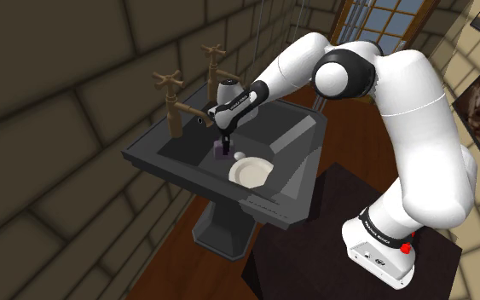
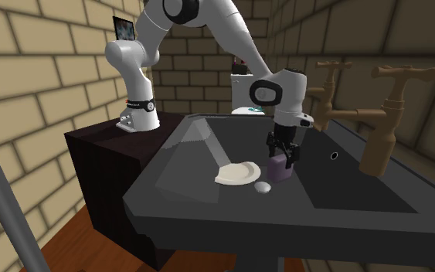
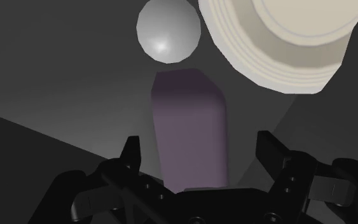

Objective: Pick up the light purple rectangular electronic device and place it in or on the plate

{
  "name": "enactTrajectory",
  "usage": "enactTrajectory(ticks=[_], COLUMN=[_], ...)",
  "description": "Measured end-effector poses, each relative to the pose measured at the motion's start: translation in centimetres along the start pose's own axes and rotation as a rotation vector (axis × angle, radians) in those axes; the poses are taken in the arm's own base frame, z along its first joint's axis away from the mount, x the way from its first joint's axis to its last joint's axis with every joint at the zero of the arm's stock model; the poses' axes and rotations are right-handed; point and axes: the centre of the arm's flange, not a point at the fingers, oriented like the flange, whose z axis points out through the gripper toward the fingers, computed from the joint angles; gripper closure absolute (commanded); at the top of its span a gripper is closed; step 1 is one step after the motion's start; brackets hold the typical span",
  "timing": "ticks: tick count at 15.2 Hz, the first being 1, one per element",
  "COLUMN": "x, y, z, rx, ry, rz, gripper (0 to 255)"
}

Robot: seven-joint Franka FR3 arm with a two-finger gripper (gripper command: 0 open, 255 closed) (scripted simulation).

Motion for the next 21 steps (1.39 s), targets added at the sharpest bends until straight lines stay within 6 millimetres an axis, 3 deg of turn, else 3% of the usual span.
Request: enactTrajectory(ticks=[7, 8, 18, 21], x=[0.0, 0.0, 0.0, 0.0], y=[0.1, 0.1, 0.1, 0.1], z=[0.7, 0.7, 0.6, -0.4], rx=[0.0, 0.0, 0.0, 0.0], ry=[0.0, 0.0, 0.001, 0.0], rz=[0.0, 0.0, -0.001, 0.0], gripper=[0, 255, 255, 255])
